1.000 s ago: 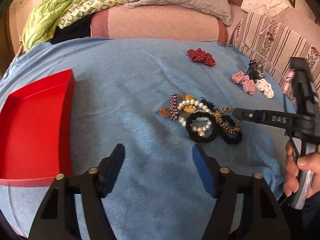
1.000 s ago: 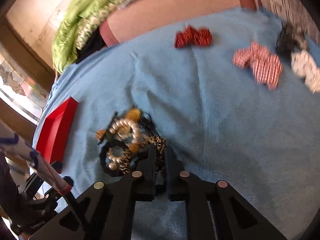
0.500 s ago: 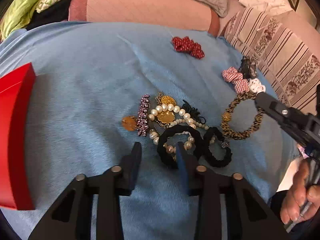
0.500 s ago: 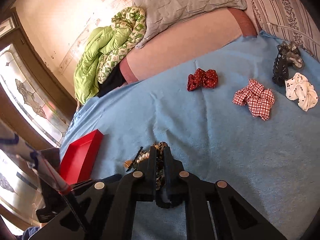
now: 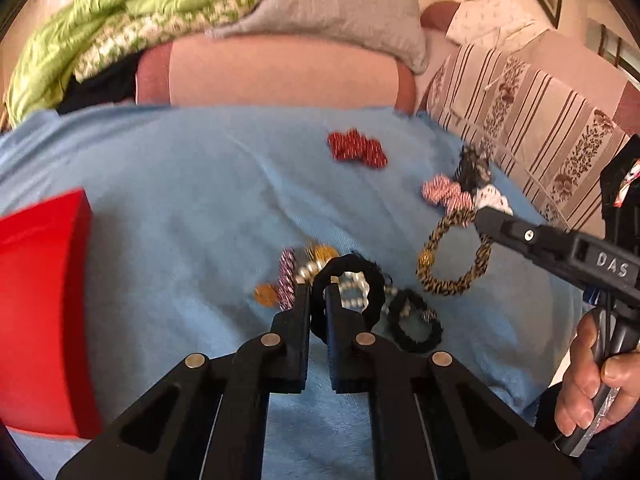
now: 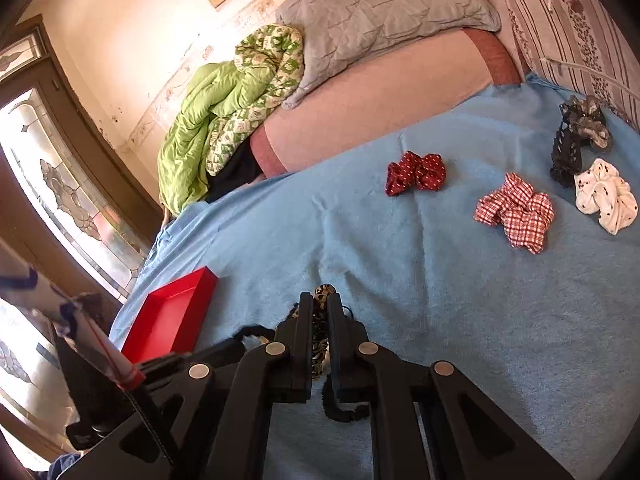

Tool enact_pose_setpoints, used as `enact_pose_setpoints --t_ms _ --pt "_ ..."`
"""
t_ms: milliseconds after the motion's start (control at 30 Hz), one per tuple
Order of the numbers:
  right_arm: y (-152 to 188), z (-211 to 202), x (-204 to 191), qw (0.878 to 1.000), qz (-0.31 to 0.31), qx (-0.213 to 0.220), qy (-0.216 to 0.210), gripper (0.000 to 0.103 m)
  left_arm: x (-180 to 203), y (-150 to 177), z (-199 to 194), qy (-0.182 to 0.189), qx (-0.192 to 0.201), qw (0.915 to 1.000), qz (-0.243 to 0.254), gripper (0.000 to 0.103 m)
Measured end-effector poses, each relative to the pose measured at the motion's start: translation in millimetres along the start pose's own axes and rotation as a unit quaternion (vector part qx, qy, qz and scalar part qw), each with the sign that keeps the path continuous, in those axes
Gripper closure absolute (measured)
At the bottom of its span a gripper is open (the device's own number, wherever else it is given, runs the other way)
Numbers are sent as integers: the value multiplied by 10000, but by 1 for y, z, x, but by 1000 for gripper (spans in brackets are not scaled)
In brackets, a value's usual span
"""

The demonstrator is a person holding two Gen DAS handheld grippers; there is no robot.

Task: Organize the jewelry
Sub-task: 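Grasp the leopard-print hair tie with the right gripper while the left gripper grasps a black hair tie, then carry both hair ties to the red tray and open both grippers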

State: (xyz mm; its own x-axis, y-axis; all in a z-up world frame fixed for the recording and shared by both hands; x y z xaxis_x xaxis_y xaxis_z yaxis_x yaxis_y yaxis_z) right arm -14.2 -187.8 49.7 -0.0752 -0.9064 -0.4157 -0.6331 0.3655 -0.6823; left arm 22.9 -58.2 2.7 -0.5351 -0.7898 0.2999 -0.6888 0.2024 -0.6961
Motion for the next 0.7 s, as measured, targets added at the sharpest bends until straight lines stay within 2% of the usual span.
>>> enact_pose_setpoints --t_ms 300,700 --pt "3 5 -42 9992 -342 -30 -181 95 -36 -22 -37 -267 459 9983 -238 96" --pt "23 41 -135 9940 -846 -319 -610 95 -126 -19 -92 -610 697 9903 -1035 96"
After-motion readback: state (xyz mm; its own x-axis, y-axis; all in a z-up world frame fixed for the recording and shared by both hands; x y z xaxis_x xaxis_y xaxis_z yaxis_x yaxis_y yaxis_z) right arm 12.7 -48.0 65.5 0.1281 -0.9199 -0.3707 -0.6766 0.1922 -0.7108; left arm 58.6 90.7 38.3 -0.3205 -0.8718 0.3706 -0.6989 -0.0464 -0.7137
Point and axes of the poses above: each gripper's, at about its wrist camera, not at the fingertips, and z roughly the way its jaws point, x to its right, y to its underside, the point moved 9 cm from there along z, roughly the way its jaws point, and after that the axes turned 9 degrees about y, right-handed, at the moved point
